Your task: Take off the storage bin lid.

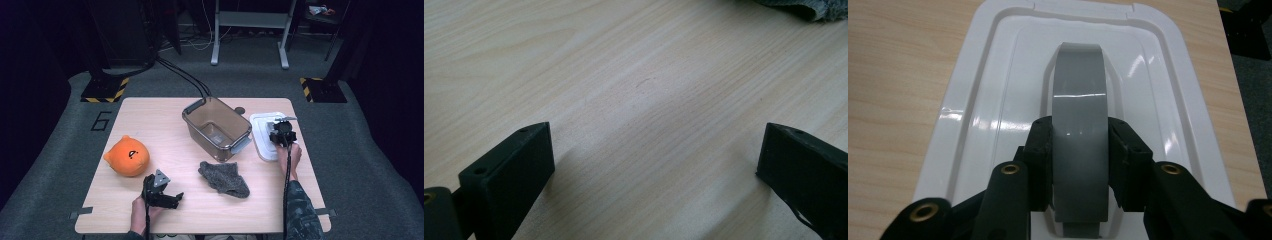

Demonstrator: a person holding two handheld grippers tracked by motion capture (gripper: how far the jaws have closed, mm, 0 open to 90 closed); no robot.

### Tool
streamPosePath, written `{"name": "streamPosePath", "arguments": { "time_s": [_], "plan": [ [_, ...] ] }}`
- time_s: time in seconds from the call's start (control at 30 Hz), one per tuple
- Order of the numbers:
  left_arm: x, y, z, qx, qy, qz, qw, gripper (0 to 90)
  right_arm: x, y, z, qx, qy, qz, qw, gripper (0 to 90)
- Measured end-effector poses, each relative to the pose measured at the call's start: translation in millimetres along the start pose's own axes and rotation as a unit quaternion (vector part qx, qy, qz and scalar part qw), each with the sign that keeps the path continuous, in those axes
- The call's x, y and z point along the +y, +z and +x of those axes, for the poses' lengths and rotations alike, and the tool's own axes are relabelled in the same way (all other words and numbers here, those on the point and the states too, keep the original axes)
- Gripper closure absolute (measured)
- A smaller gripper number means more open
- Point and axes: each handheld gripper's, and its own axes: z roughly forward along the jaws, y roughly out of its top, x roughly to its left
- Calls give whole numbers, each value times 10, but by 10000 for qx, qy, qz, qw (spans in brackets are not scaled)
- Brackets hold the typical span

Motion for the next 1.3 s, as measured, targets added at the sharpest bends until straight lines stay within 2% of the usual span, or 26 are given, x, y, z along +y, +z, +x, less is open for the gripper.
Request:
{"name": "streamPosePath", "arguments": {
  "time_s": [0.1, 0.3, 0.43, 0.5, 0.53, 0.63, 0.67, 0.73, 1.3],
  "plan": [
    [0, 0, 1, -1, 0, 2, 10000, 12, -13, -18, -13, 38, 35, -12, 10000, 602],
    [0, 0, 0, 2, 3, 0, 10000, 12, -27, -121, -44, 117, 73, -18, 9999, 432],
    [0, 0, 0, 0, 1, 1, 10000, 12, -38, -258, -83, 300, 119, -24, 9995, 344],
    [0, 0, -1, 2, -1, -1, 10000, 12, -62, -336, -89, 321, 18, -157, 9994, 296],
    [-1, 2, -3, 17, 0, -17, 10000, 12, -76, -370, -87, 281, -40, -168, 9995, 278],
    [0, 0, -1, 3, 0, -2, 10000, 12, -132, -444, -96, 402, -34, -139, 9991, 216],
    [0, 0, 0, 3, 2, 0, 10000, 12, -159, -473, -103, 485, -31, -167, 9987, 213],
    [0, 0, 0, 1, 1, 1, 10000, 12, -215, -526, -104, 446, -163, -275, 9985, 177],
    [0, 3, -2, 17, -11, -19, 10000, 12, -715, -856, 8, 690, -628, -342, 9951, 72]
  ]
}}
